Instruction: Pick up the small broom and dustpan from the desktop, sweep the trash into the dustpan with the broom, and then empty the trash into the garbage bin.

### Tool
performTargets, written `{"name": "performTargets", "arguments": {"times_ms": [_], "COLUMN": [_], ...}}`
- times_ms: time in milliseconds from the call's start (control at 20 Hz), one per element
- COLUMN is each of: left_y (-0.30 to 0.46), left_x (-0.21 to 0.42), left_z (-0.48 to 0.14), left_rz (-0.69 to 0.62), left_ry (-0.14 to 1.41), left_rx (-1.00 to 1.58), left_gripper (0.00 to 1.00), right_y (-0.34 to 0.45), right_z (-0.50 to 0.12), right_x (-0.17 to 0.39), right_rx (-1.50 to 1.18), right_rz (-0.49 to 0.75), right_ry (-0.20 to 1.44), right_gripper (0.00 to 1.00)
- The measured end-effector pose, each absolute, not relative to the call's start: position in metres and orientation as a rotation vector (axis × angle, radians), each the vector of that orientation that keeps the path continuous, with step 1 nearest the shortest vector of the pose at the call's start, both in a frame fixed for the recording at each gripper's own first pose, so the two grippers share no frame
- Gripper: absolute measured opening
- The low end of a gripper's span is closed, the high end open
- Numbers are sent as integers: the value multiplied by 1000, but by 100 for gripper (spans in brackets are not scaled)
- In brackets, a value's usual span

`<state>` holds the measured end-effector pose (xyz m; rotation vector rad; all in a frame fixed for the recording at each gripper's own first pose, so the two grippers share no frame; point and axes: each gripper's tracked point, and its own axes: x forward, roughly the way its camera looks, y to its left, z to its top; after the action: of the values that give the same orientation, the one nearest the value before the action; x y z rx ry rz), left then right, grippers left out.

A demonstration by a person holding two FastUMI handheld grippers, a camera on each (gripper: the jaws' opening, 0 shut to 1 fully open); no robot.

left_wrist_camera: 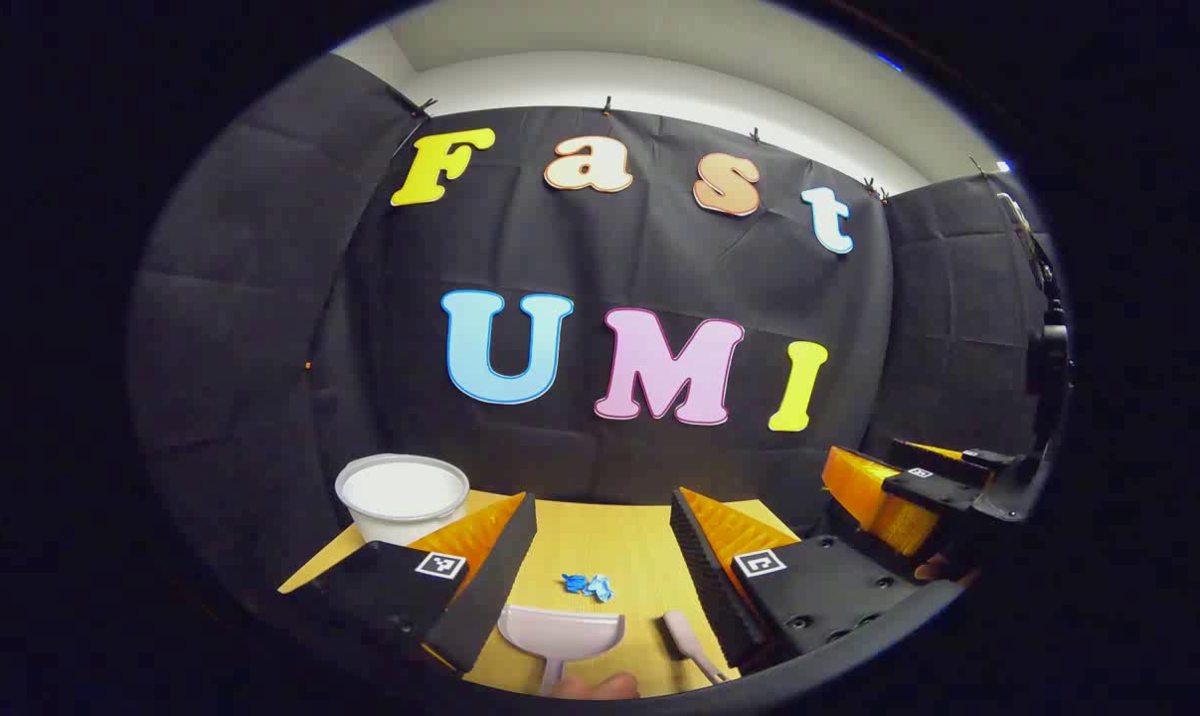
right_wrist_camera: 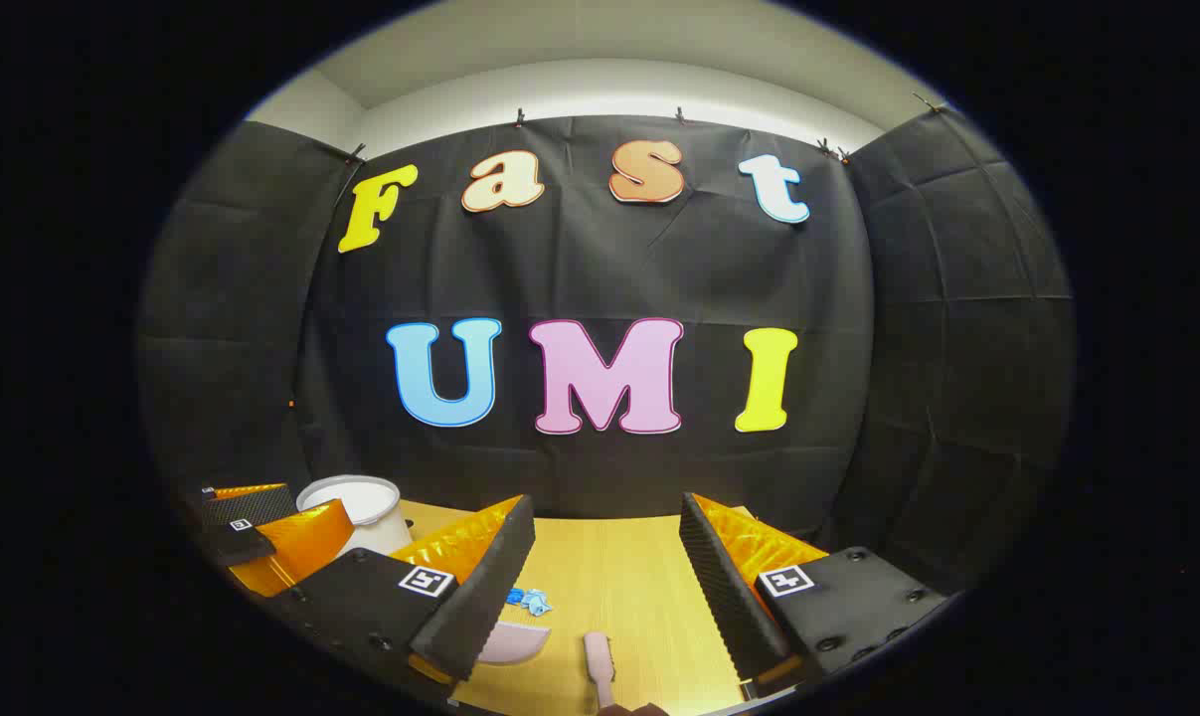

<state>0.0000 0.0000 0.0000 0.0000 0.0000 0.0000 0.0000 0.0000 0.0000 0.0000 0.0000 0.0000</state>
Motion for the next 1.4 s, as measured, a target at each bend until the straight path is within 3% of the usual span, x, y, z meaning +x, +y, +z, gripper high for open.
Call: {"name": "performTargets", "arguments": {"times_ms": [150,200,550,600,750,800,1150,1250,1350,1400], "left_y": [2,2,-1,-2,-4,-4,-4,-4,-3,-4], "left_x": [-2,-2,-2,-2,-1,0,-4,-5,-6,-7], "left_z": [1,1,0,1,1,3,4,4,6,7], "left_rz": [6,8,-9,-11,-18,-19,-22,-21,-17,-16], "left_ry": [1,4,4,4,7,4,-4,-7,-14,-18], "left_rx": [-1,2,20,22,28,29,30,31,32,34], "left_gripper": [80,81,80,80,80,80,80,80,80,80], "right_y": [2,2,-4,-4,-4,-4,-3,-2,-1,-1], "right_z": [1,2,1,1,0,1,2,0,1,2], "right_x": [-1,-1,-1,-1,-2,-3,-5,-7,-8,-9], "right_rx": [-7,-11,-14,-17,-18,-20,-23,-22,-21,-21], "right_rz": [7,7,-7,-10,-10,-10,-11,-9,-5,-5], "right_ry": [-7,-9,-10,-9,-5,-7,-16,-14,-16,-20], "right_gripper": [95,91,91,95,95,91,91,95,91,95]}}
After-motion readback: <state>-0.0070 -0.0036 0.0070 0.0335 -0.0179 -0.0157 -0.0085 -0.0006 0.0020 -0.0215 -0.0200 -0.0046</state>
